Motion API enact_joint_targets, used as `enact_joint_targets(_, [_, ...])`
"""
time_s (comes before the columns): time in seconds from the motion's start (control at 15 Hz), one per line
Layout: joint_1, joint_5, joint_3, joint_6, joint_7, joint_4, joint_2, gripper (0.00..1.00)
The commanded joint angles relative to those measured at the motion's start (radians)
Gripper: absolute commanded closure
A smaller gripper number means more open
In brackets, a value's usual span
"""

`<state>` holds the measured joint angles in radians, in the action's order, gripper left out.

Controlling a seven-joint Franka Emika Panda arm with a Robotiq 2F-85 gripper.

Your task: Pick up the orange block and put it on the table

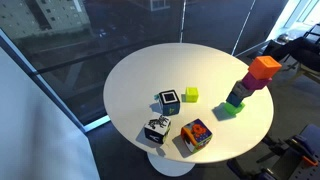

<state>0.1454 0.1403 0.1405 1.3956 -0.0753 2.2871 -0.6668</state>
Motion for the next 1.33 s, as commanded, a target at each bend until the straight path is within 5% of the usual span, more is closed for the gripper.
enact_joint_targets(0.0, [-0.009, 0.003, 0.006, -0.003, 0.004, -0.003, 0.000, 0.00])
enact_joint_targets(1.27, [-0.058, -0.117, -0.004, 0.081, -0.003, -0.008, 0.026, 0.00])
